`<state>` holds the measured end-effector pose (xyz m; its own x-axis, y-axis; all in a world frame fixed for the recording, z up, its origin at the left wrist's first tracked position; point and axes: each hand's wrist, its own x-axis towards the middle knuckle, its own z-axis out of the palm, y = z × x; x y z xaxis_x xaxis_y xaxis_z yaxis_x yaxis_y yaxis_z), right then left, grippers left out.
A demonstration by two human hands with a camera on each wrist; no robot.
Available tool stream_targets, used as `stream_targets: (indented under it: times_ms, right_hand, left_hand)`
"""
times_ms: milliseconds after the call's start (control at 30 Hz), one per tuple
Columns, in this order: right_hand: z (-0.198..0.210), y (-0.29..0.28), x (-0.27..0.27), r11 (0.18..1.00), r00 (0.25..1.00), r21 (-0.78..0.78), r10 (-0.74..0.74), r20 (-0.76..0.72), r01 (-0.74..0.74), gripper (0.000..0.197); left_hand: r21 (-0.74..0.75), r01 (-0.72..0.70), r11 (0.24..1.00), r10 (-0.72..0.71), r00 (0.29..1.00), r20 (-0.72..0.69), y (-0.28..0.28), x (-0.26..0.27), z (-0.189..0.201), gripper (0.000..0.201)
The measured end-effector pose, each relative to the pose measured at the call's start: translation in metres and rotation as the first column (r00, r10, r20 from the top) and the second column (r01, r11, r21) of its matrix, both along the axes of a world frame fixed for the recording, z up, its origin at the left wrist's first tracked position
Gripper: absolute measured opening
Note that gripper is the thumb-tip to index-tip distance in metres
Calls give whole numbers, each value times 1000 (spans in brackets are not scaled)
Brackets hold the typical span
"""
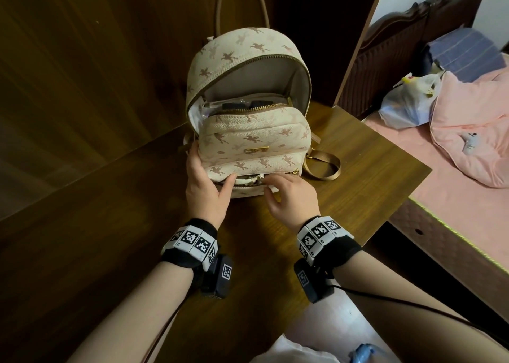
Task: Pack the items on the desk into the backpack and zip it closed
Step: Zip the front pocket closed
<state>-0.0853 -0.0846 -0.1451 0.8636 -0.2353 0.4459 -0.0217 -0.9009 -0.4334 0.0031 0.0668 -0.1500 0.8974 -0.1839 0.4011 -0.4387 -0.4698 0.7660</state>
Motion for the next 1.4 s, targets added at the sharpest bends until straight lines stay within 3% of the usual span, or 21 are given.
stream_targets:
  times_ms: [333,500,700,833,1000,1167,1400]
  right_hand:
    - [-1,3,4,998,978,58,-7,-208,20,33]
    - [-4,0,2,999,989,-16,26,-144,-29,33]
    - [-13,-6,-4,998,1000,-63,17,18,-16,34]
    - [-10,-5,-15,994,1000,-106,-1,14,2,38]
    - [-4,-1,-13,997,994,73,26,-106,-18,50]
    - [-4,1,-13,999,995,42,15,-96,-11,52]
    - [-7,-1,-16,980,989,196,69,-129,-43,59]
  left_hand:
    - [-39,2,999,-1,1000,4,-2,-2,3,99]
    - [-31,-5,999,6,1000,6,-4,-3,4,112]
    - [-61,-71,996,71,997,2,-12,-1,3,110]
    - [-37,-64,997,66,997,44,-10,4,-1,112]
    - [-36,-39,999,40,999,33,-8,5,0,116]
    - [7,5,1000,-5,1000,-29,-4,5,4,130]
    - [34,-35,999,36,999,-40,-14,1,9,131]
